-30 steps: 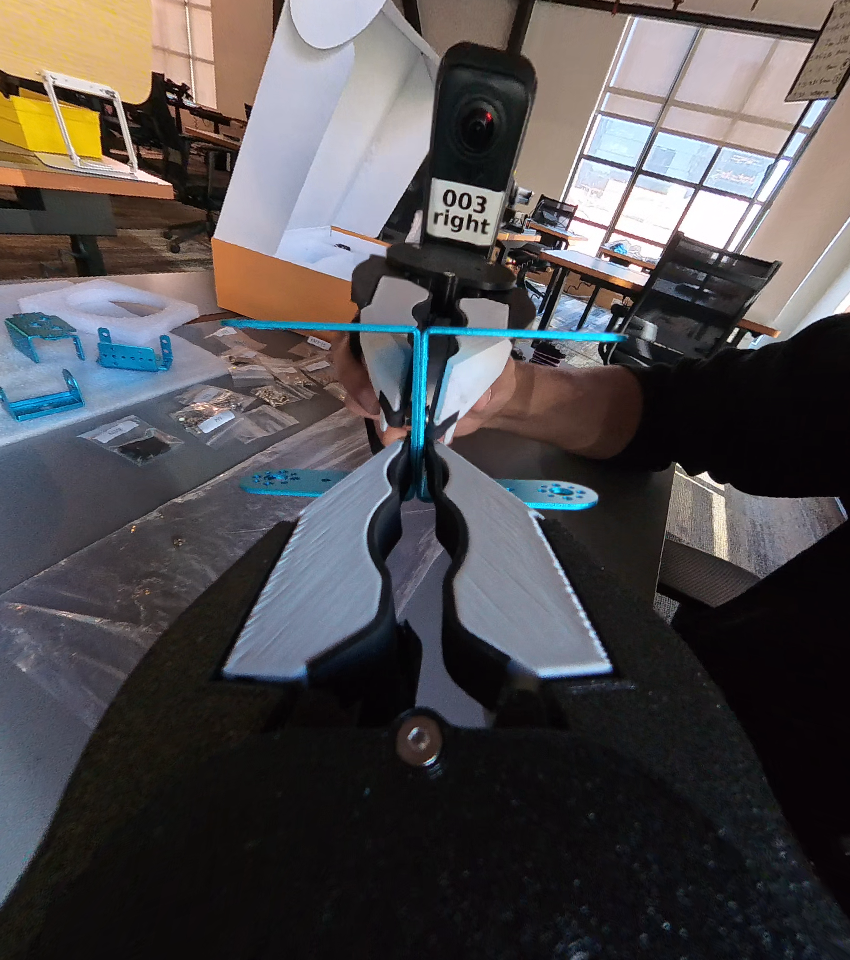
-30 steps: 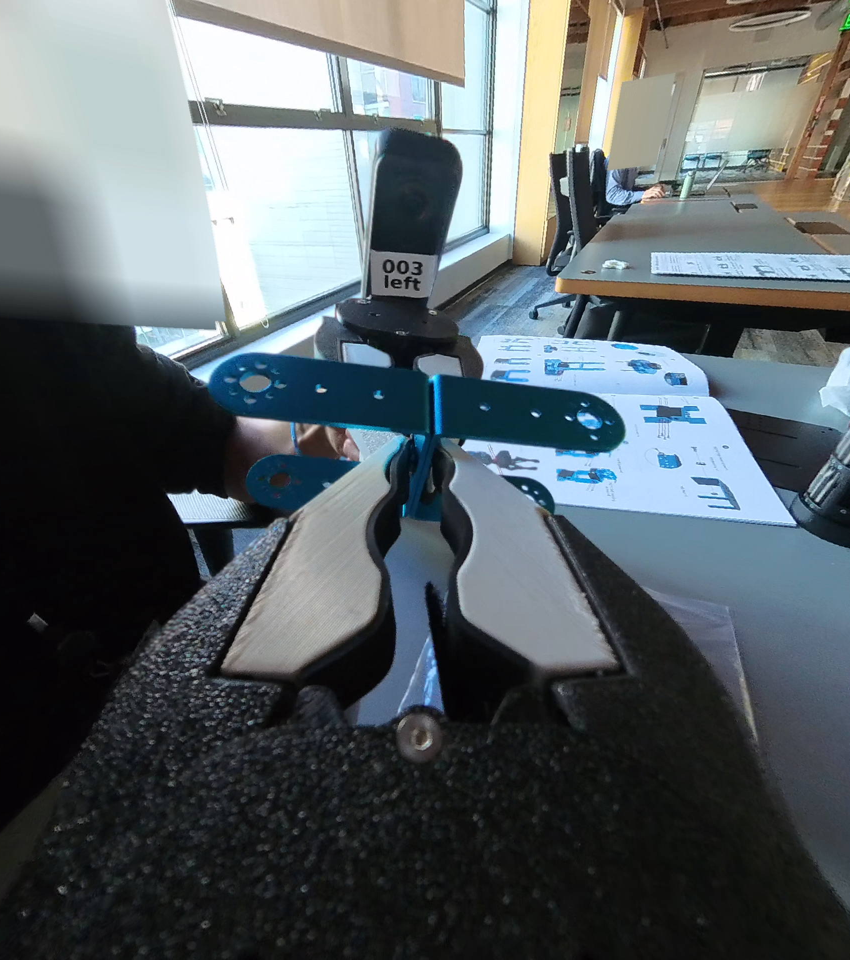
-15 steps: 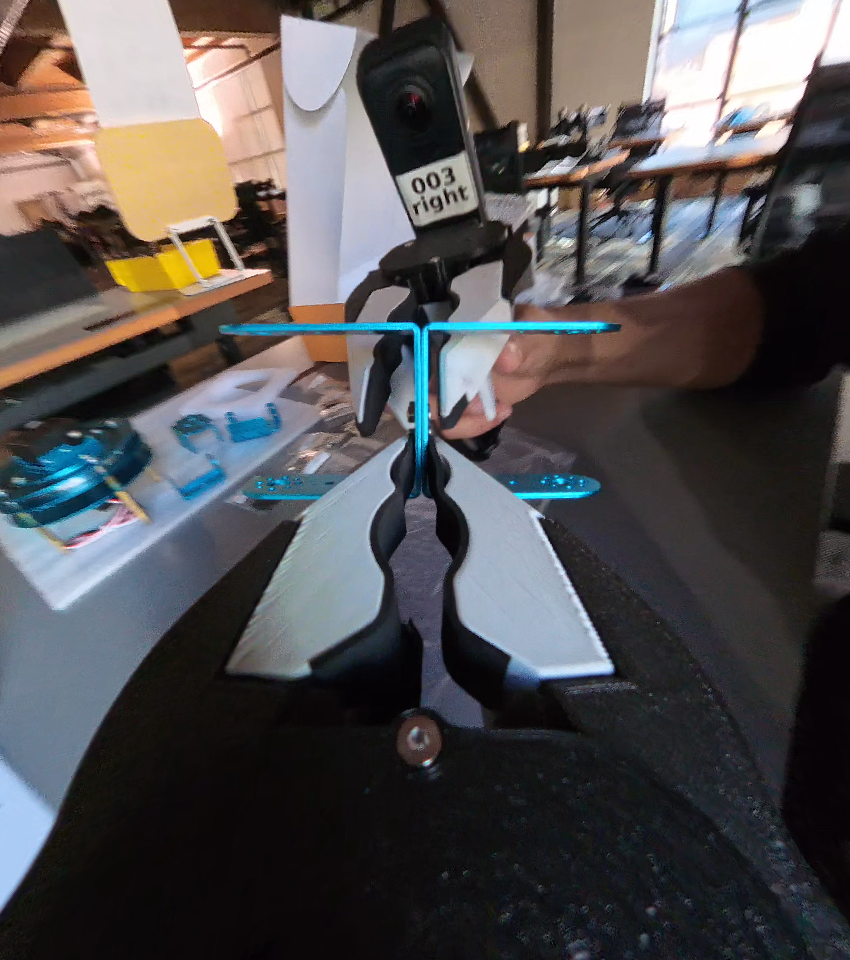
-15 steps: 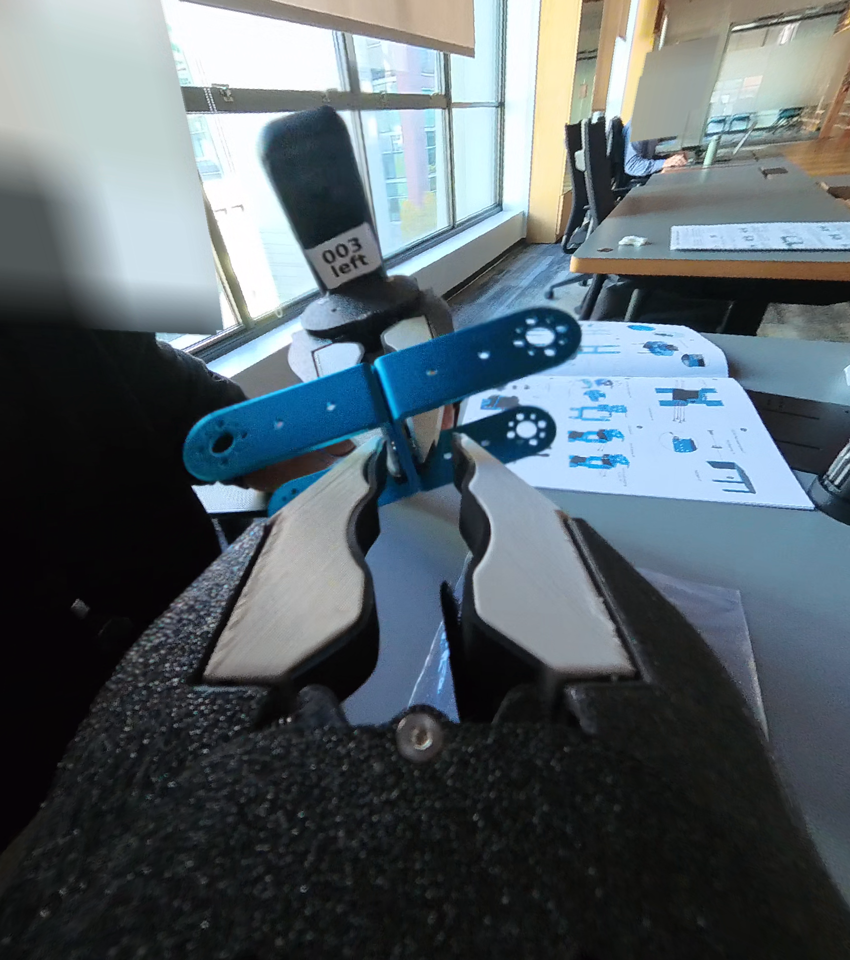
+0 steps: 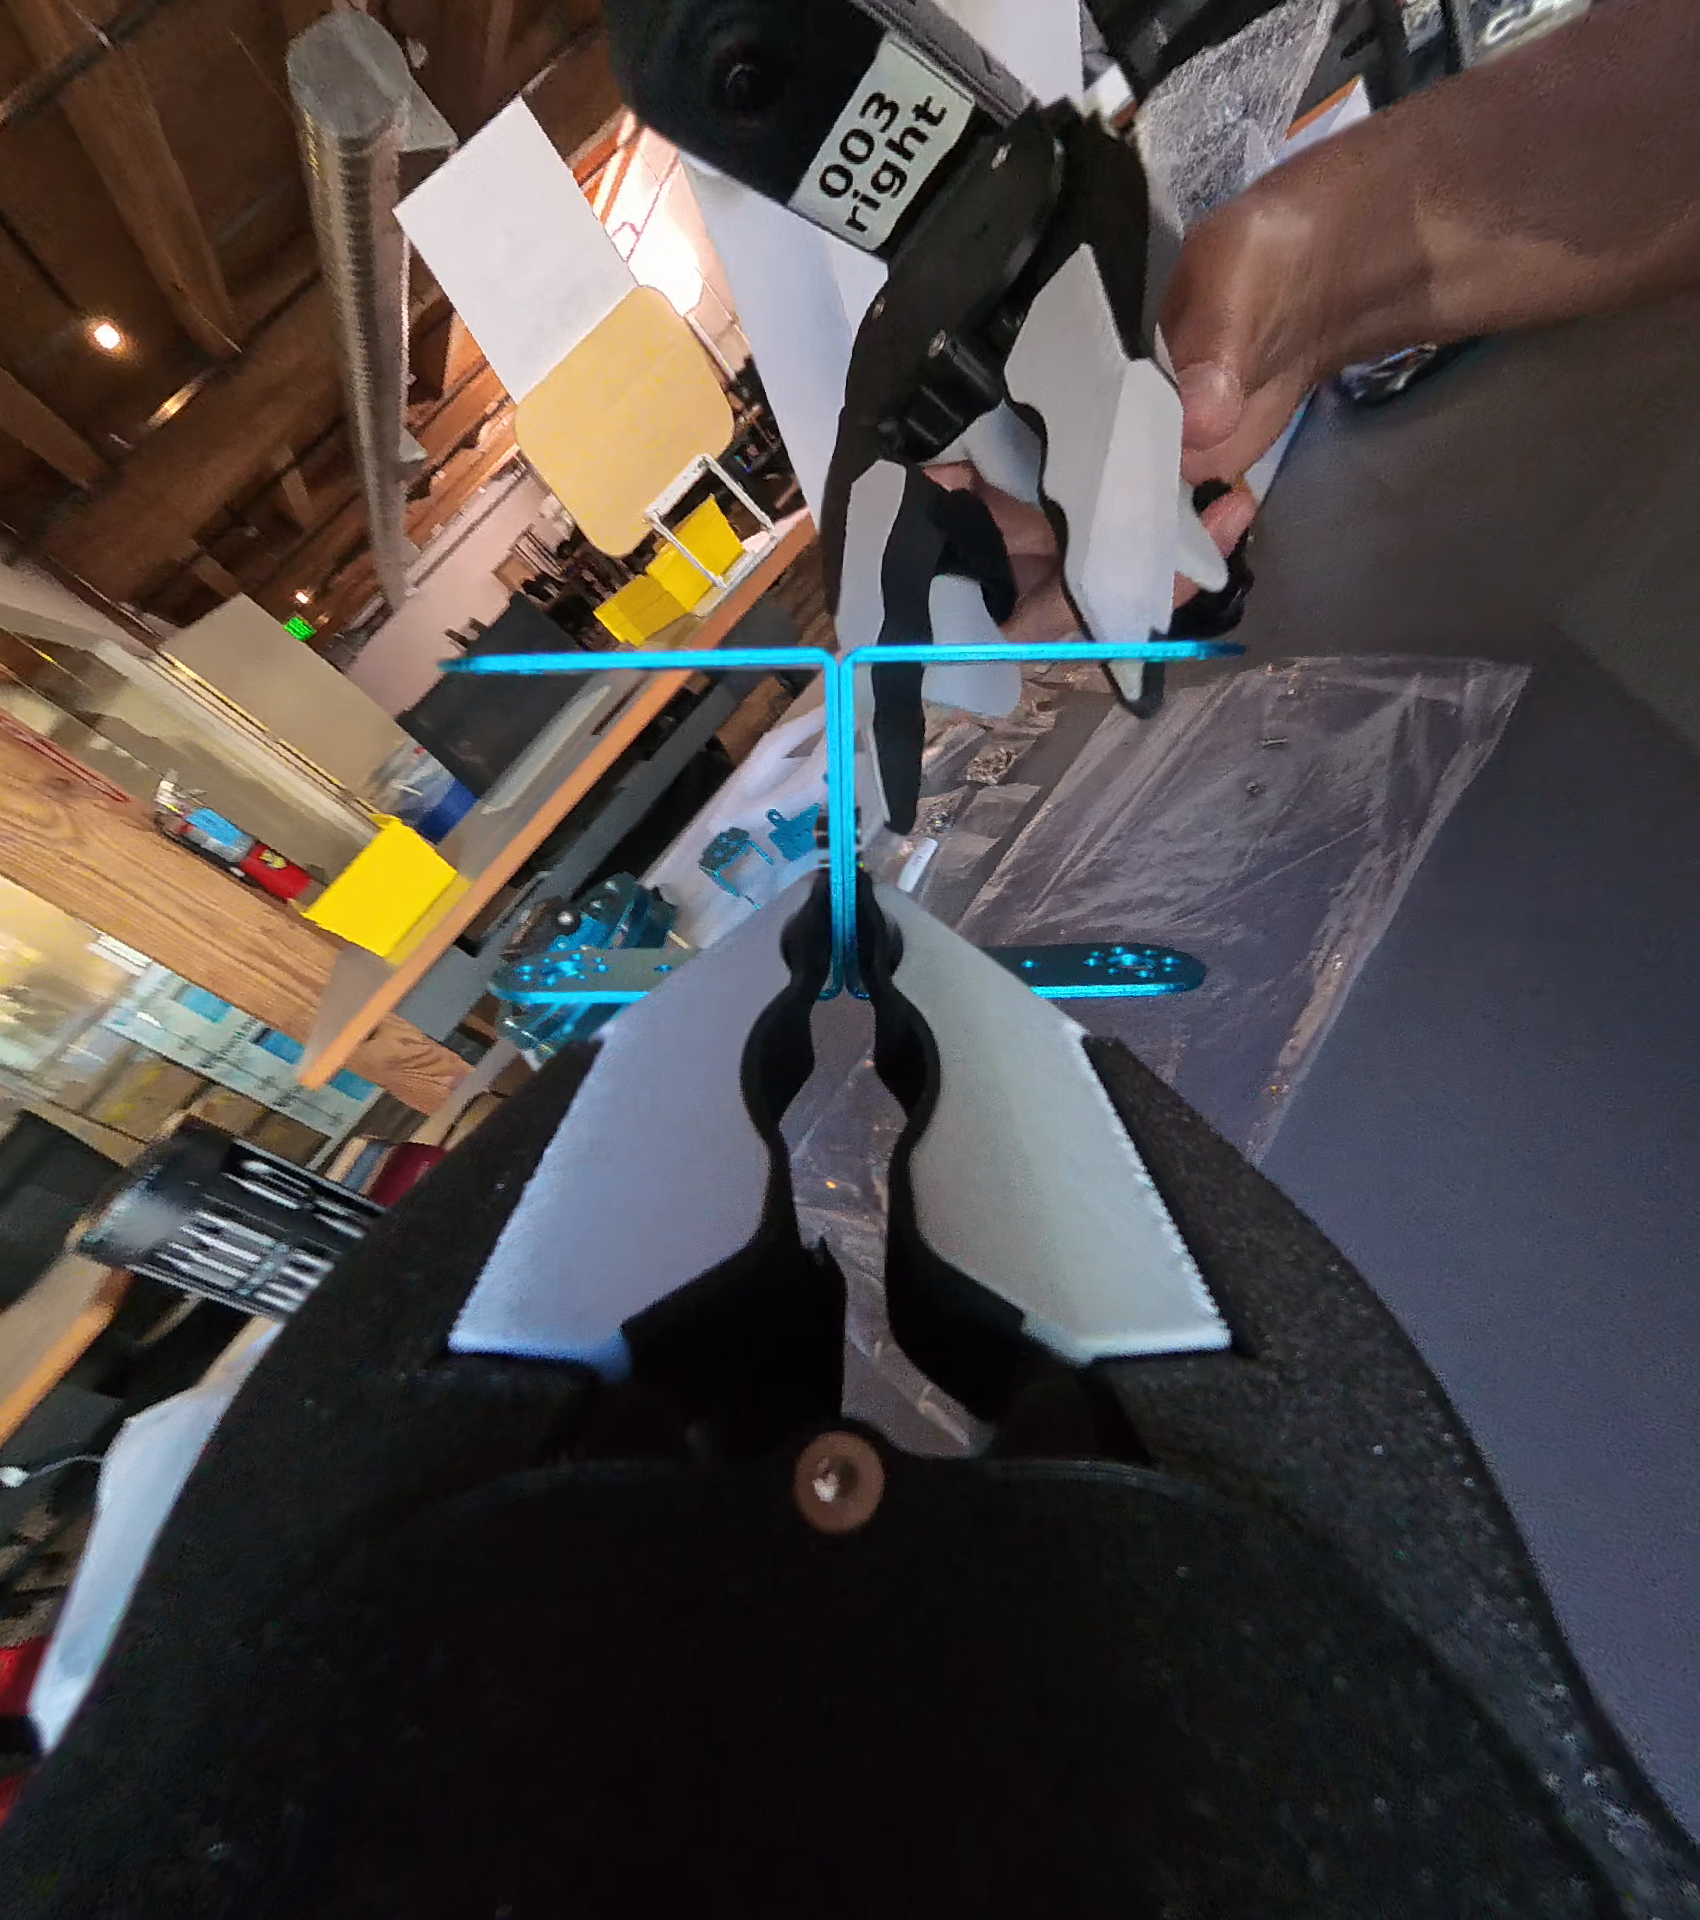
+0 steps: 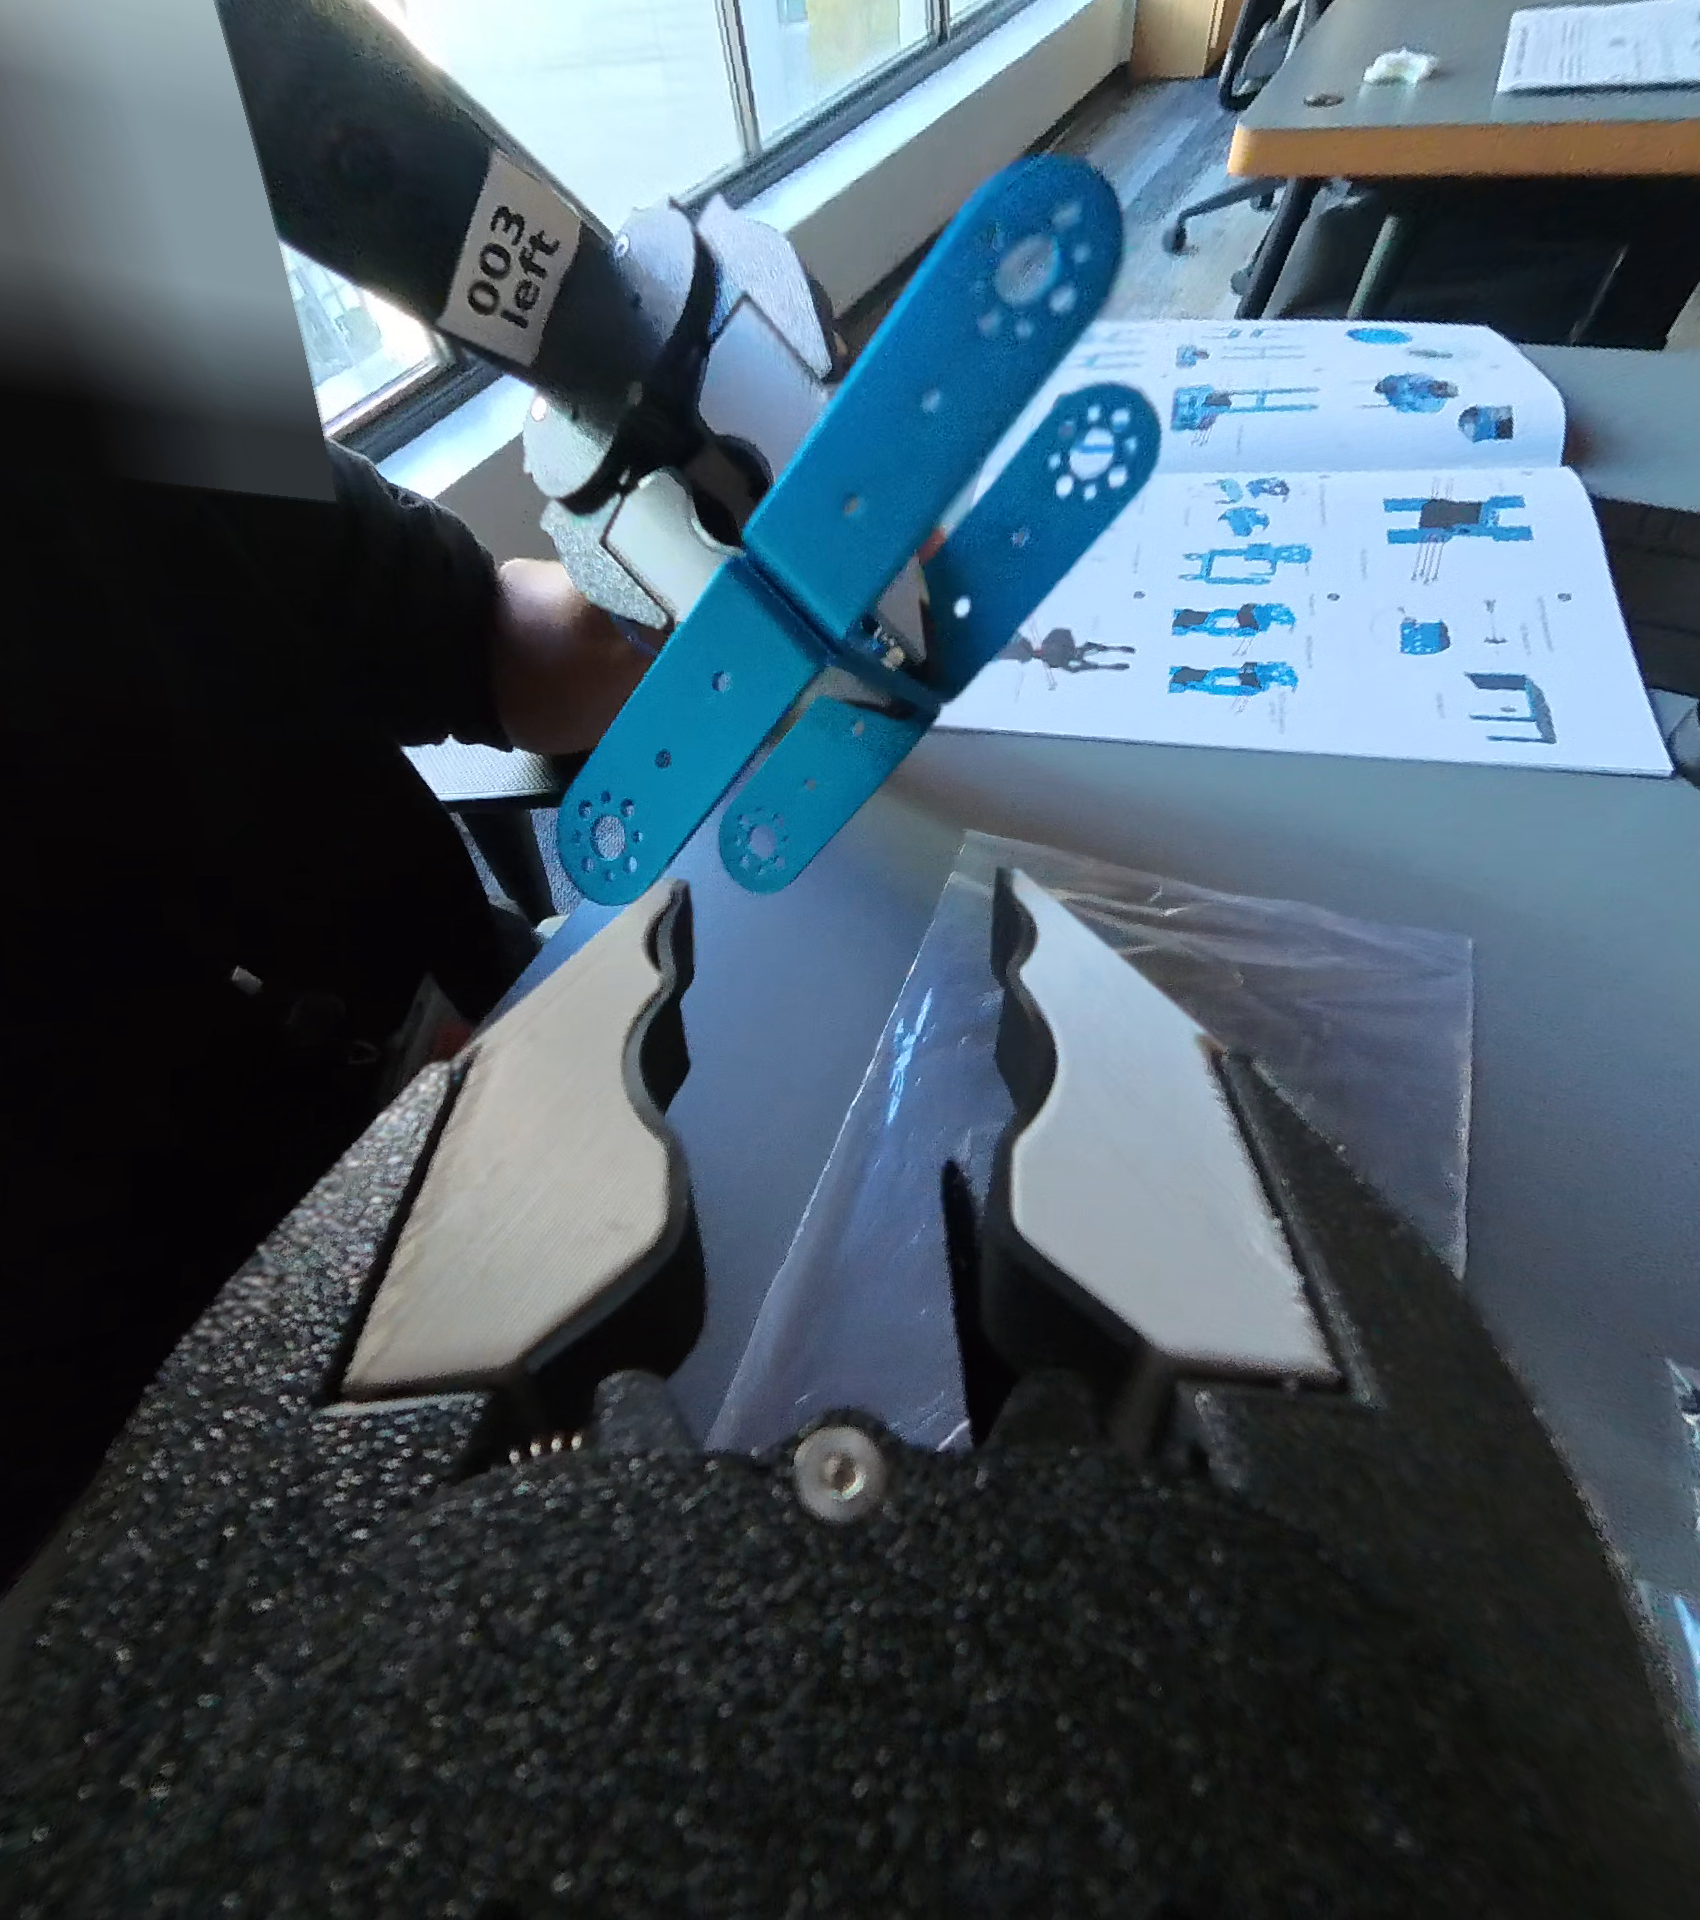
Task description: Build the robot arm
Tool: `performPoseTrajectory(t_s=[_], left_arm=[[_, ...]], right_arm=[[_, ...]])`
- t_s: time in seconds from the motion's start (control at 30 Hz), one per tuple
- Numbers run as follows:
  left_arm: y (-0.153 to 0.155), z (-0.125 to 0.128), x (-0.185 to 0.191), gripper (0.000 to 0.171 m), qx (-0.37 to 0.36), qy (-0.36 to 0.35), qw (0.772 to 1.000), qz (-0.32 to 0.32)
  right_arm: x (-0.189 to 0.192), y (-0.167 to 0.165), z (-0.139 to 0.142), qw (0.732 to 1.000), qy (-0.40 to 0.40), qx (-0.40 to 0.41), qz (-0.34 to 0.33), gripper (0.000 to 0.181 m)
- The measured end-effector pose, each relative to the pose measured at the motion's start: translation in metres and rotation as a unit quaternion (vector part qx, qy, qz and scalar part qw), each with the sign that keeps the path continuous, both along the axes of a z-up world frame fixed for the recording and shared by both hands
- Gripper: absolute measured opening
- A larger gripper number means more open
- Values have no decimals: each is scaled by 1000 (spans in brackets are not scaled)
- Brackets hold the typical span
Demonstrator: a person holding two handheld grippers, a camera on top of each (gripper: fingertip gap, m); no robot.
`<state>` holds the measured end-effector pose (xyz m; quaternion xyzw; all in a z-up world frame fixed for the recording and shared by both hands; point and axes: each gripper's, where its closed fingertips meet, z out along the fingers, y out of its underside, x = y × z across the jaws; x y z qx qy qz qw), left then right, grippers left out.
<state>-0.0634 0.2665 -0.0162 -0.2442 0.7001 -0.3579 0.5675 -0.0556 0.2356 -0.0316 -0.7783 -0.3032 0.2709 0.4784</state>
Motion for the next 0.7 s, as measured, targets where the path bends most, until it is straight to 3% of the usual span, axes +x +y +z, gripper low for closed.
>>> performPoseTrajectory(t_s=[0.1,0.2,0.3,0.4,0.47,0.57,0.63,0.7], left_arm=[[2,6,-3,3,37,-21,999,16],[3,12,-7,3,78,-44,996,30],[3,12,-9,3,123,-52,990,46],[3,12,-9,3,159,-59,984,60],[2,14,-10,3,176,-68,980,67],[5,17,-12,3,201,-76,973,84],[8,18,-12,2,214,-81,969,95],[9,16,-11,2,223,-81,966,99]], right_arm=[[-8,-11,0,999,-4,-23,28,73],[-11,-14,3,999,-18,-36,28,74],[-14,-1,28,1000,6,15,-13,76],[-21,15,46,997,9,50,-66,65],[-22,23,50,993,5,61,-102,49],[-28,23,46,993,-10,46,-107,42],[-33,21,43,993,-26,48,-101,29],[-33,23,41,992,-36,55,-112,28]])
